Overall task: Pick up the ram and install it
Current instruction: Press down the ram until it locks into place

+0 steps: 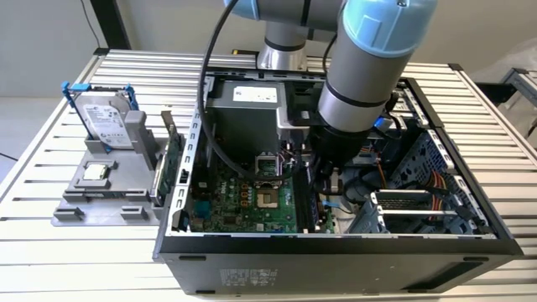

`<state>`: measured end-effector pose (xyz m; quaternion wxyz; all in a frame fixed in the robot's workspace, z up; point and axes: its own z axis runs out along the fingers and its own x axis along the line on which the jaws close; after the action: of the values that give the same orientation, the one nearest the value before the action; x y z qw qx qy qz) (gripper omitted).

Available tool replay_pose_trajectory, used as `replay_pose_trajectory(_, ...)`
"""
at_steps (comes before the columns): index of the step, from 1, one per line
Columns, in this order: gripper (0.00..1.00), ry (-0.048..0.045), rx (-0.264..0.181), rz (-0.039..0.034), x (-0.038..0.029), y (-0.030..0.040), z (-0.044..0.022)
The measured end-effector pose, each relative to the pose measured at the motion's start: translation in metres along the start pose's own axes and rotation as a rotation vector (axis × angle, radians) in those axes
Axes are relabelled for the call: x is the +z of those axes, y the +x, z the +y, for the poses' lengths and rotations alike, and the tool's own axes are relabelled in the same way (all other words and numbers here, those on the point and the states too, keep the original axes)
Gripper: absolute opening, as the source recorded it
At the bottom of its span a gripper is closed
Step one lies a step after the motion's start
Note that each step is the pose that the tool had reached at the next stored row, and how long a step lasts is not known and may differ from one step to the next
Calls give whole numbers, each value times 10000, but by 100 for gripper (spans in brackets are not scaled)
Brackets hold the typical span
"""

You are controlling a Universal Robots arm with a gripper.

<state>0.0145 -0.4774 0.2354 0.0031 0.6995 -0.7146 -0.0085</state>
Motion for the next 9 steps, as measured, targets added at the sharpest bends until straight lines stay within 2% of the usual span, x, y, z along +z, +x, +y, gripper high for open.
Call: replay_pose_trajectory(9, 0, -10, 1, 44, -224, -2, 4)
